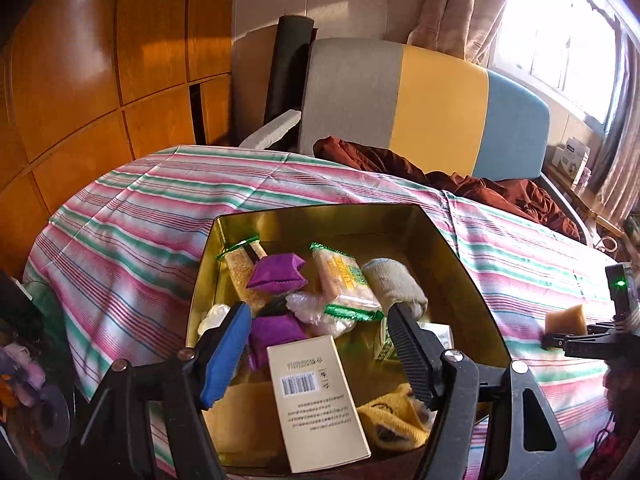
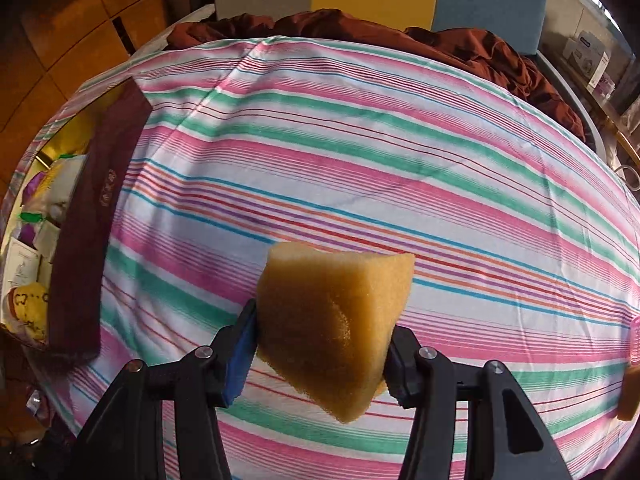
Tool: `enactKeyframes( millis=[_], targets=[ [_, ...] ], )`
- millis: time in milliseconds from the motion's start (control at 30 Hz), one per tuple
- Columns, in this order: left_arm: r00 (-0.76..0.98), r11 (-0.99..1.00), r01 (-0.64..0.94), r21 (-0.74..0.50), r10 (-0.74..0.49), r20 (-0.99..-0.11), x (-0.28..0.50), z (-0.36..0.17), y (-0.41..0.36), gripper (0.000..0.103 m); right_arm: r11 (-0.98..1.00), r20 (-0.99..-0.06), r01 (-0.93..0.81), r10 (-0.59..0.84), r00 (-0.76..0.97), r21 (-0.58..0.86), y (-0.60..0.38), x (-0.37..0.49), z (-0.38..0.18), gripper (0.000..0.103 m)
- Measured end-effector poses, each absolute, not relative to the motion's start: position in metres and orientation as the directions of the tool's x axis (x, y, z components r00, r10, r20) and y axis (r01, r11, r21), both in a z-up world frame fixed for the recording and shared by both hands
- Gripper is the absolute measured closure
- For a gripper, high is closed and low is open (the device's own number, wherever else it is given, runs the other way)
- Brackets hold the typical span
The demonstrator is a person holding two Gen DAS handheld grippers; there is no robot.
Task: Organize objects
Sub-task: 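Carry the yellow sponge into the gold tray with the right tool and release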
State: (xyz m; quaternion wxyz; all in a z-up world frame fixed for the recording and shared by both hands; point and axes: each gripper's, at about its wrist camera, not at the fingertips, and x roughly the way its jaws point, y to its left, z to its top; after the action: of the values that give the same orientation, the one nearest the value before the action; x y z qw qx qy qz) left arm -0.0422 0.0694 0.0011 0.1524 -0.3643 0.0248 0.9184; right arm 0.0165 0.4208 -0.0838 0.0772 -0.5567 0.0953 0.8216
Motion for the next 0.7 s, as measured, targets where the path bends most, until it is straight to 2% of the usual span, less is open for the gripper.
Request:
enactKeyframes(
  millis=[33, 200, 367, 700],
  targets=[
    [-0.688, -0.953, -0.295, -0.069, 0.262, -0.677, -0.041, 0.001, 0.066, 0.026, -0.97, -0.923, -0.226, 0.009, -0.385, 0.085, 0.414, 0.016, -0.079, 0.048],
    [-0.693, -0.958, -0.278, -0.073, 0.253, -0.675, -0.037, -0.002, 0.053, 0.026, -0.973, -0.873, -0.177, -0.044, -0.486, 0.148, 0.385, 0.009, -0.045, 0.048],
    [-0.699, -0.962, -0.26, -0.087, 0.25, -0.67, -0.033, -0.003, 0.04, 0.021, -0.982, -0.833, -0.072, -0.108, -0.542, 0.174, 0.338, -0.008, -0.018, 0.048],
    [-0.721, -0.974, -0.194, -0.114, 0.22, -0.657, -0.032, -0.002, 0.004, 0.012, -0.974, -0.82, 0.098, -0.226, -0.526, 0.206, 0.248, -0.053, -0.02, 0.047]
  ],
)
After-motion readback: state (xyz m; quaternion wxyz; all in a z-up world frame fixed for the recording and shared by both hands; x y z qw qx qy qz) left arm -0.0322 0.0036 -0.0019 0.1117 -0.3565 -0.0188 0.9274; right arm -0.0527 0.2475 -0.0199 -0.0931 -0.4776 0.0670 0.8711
